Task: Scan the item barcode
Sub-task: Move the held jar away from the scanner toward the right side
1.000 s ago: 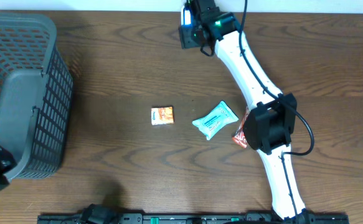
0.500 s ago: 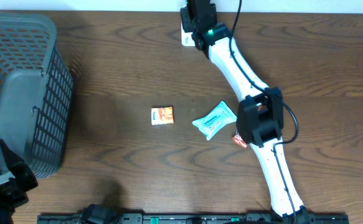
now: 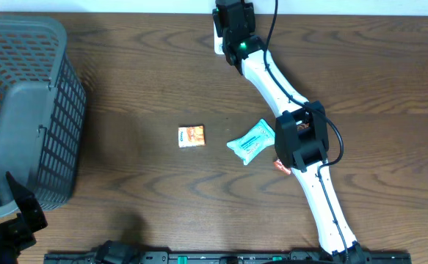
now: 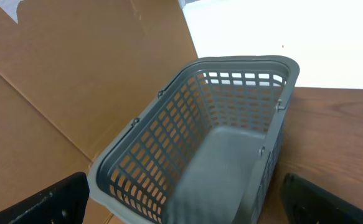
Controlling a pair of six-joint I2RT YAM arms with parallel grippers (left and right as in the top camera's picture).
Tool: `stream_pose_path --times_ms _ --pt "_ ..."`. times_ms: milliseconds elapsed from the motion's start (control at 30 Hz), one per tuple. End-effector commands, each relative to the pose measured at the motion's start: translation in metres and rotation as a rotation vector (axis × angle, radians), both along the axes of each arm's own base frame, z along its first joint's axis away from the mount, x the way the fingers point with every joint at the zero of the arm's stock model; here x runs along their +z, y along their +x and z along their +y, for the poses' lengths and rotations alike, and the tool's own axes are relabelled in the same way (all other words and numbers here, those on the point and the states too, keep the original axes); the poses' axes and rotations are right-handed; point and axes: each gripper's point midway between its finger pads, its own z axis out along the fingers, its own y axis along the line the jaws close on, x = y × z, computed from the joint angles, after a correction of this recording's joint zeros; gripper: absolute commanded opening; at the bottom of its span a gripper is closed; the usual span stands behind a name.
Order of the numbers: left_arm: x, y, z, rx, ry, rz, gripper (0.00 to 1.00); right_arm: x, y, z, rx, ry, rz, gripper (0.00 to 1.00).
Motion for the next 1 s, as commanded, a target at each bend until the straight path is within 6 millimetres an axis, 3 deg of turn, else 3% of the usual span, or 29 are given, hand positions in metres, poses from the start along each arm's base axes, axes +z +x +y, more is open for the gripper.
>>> stream_pose_path --times_ms 0,100,233,367,467,600,733,867,967 --pt "0.000 -0.001 0.001 0.012 -0.007 -0.006 0.98 0.025 -0.002 0.006 0.001 -0.073 -0.057 0.39" --pt "0.000 -0.001 0.001 0.012 -0.007 -0.006 0.98 0.034 -0.005 0.006 -0.007 -0.084 -0.062 0.39" --pt "0.000 -0.001 0.001 0.012 -0.008 -0.006 0.98 0.067 -0.015 0.002 -0.006 -0.085 -0.060 0.40" --pt "0.000 -0.001 0.001 0.012 -0.007 -0.006 0.98 0.116 -0.035 -0.023 -0.024 -0.102 -0.026 0.40" --pt "0.000 -0.001 0.001 0.012 -0.007 -0.006 0.98 0.145 -0.058 -0.052 -0.047 -0.132 0.037 0.40" --pt "0.000 -0.001 0.001 0.012 -0.007 -0.006 0.98 0.169 -0.089 -0.103 -0.120 -0.129 0.131 0.40" --pt "0.000 -0.001 0.001 0.012 -0.007 -0.006 0.98 0.172 -0.119 -0.176 -0.289 -0.049 0.242 0.41" --pt "0.000 -0.001 0.001 0.012 -0.007 -0.006 0.98 0.149 -0.144 -0.273 -0.512 0.001 0.372 0.44" --pt "0.000 -0.001 0.001 0.012 -0.007 -0.006 0.98 0.124 -0.157 -0.331 -0.621 0.029 0.462 0.42"
